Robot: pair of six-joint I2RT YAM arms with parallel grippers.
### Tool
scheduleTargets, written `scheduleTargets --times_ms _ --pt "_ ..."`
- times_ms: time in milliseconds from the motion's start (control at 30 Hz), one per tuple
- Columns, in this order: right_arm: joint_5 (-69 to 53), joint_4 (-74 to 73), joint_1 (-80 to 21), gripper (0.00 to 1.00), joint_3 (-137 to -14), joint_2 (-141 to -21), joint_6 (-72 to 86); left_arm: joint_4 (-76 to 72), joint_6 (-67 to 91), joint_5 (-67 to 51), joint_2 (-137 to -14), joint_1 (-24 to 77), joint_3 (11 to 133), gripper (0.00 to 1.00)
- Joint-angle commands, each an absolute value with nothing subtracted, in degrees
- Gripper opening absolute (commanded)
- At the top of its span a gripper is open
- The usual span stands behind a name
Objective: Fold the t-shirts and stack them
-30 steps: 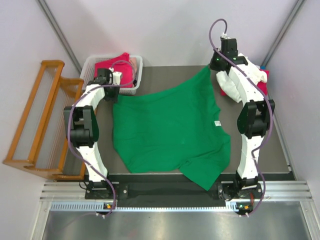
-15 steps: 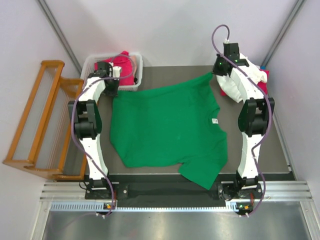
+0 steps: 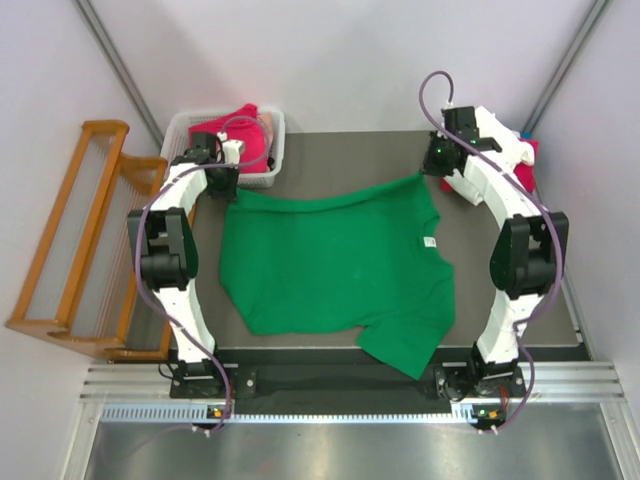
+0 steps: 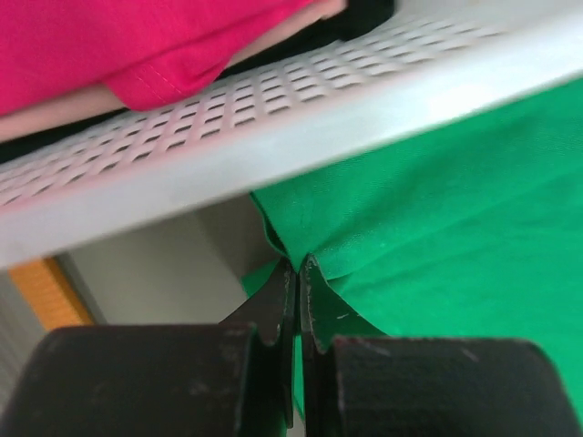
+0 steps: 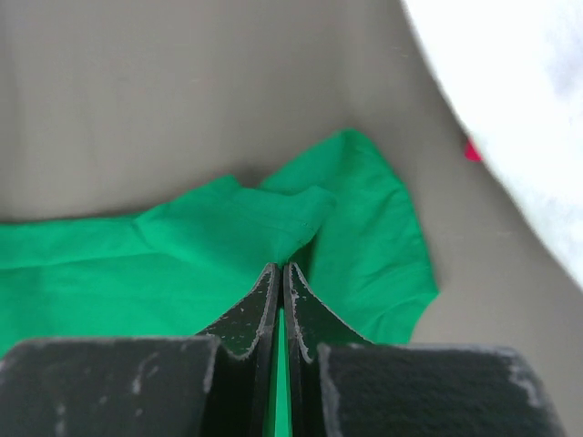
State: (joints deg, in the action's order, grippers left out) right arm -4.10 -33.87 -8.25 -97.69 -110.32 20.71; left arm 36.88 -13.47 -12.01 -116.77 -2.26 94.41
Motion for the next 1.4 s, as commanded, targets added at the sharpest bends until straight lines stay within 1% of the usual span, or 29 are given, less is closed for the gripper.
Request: scheduleTargets --times_ms 0,167,333,567,833,933,1067,1167,1367 --pt "-3.1 -32.8 -11.8 0.0 -94.0 -101.2 20.8 36.6 -12.7 -16.5 -108.7 -2.7 92.8 0.0" --pt "-1.1 -33.0 -14.3 0.0 -88.1 -95.9 20.7 37.1 -13.0 -17.3 -105.4 -2.7 90.4 0.0" --pt "-0.4 -33.3 -14.7 0.0 -83.2 -92.8 21.1 38.3 -13.4 -18.3 -103.5 -2.6 89.6 0.0" --pt "3.9 -34.7 -14.7 0.0 -80.2 -88.5 21.4 40.2 -13.6 -20.6 -102.2 -2.5 91.4 0.0" --pt "5.1 -37.7 -14.7 0.0 -76.4 -83.9 22.6 44.0 -14.5 -22.4 -100.7 -2.0 92.7 0.0" --pt "2.7 -38.2 -15.1 0.0 -72.4 -82.3 23.2 46.0 -15.5 -21.3 -98.4 -2.1 90.4 0.0" --pt "2.0 -37.4 -16.8 0.0 -67.1 -80.4 23.8 45.0 -17.4 -18.3 -93.7 -2.2 79.8 0.0" --pt "1.8 -36.7 -17.1 0.0 -64.8 -80.1 23.8 44.3 -17.5 -16.8 -91.7 -3.2 75.2 0.0" --pt "1.9 -37.3 -17.1 0.0 -62.8 -79.4 24.1 48.2 -19.9 -18.0 -93.1 -5.1 72.4 0.0"
